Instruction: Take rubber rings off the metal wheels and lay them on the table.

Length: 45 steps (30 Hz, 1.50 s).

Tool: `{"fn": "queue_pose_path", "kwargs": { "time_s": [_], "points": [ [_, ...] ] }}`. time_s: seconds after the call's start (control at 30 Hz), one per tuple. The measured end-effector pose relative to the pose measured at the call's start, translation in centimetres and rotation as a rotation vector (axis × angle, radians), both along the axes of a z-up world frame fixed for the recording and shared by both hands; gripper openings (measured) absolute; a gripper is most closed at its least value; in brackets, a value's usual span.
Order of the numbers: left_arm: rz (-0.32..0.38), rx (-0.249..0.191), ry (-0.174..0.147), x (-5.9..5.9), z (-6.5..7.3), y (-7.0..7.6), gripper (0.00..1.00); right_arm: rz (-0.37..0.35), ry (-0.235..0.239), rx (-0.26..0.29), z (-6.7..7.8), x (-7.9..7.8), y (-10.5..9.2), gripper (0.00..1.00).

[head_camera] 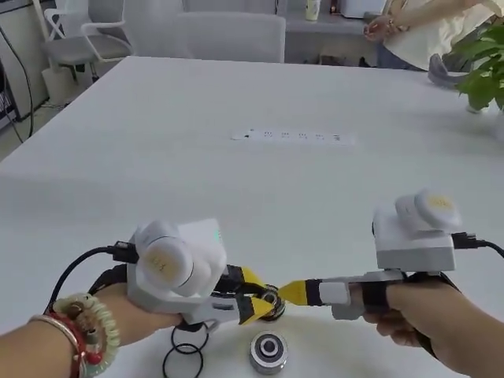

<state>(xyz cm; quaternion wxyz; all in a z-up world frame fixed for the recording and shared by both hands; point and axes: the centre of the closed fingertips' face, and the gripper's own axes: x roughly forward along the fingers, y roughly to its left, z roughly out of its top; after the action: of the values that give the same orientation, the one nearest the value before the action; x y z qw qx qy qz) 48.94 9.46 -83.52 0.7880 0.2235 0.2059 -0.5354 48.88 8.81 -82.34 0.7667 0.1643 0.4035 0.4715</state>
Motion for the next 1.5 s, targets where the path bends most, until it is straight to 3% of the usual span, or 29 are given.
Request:
{"fn": "queue_pose_path", "kwargs": {
  "time_s": [0.2, 0.43, 0.63, 0.9, 0.97, 1.07, 1.2, 1.3, 1.4, 1.5],
  "points": [
    [0.002, 0.0, 0.013, -0.1, -0.2, 0.1, 0.0, -0.035, -0.007, 0.074, 1.6, 0.6, 0.1, 0.0],
    [0.009, -0.002, 0.017, 0.0, -0.2, 0.1, 0.0, 0.003, -0.043, 0.012, 1.0, 0.1, 0.2, 0.0],
    [0.026, 0.015, 0.021, 0.3, 0.0, 0.5, 0.0, -0.005, -0.061, 0.001, 1.2, 0.3, -0.1, 0.0],
    [0.057, -0.047, 0.042, 0.4, 2.5, 1.0, 0.06, -0.04, -0.084, 0.029, 2.4, 0.7, -0.3, 0.0],
    [0.057, -0.054, 0.061, 0.2, 2.8, 1.2, 0.13, -0.046, -0.089, 0.03, 2.5, 0.7, -0.3, 0.0],
    [0.047, -0.05, 0.067, -0.1, 3.0, 1.4, 0.2, -0.058, -0.091, 0.038, 2.8, 0.8, -0.5, 0.0],
    [0.037, -0.042, 0.072, -0.2, 3.9, 2.0, 0.22, -0.079, -0.096, 0.054, 3.3, 1.1, -0.7, 0.0],
    [0.043, -0.052, 0.123, -0.6, 4.7, 2.3, 0.29, -0.094, -0.103, 0.071, 4.0, 1.2, -0.9, 0.0],
    [0.03, -0.053, 0.079, -0.9, 5.7, 2.7, 0.34, -0.103, -0.113, 0.082, 4.2, 1.6, -1.3, 0.0],
    [0.04, -0.07, 0.071, -1.2, 7.1, 3.4, 0.35, -0.113, -0.12, 0.095, 4.8, 1.8, -1.1, 0.0]
  ]
}}
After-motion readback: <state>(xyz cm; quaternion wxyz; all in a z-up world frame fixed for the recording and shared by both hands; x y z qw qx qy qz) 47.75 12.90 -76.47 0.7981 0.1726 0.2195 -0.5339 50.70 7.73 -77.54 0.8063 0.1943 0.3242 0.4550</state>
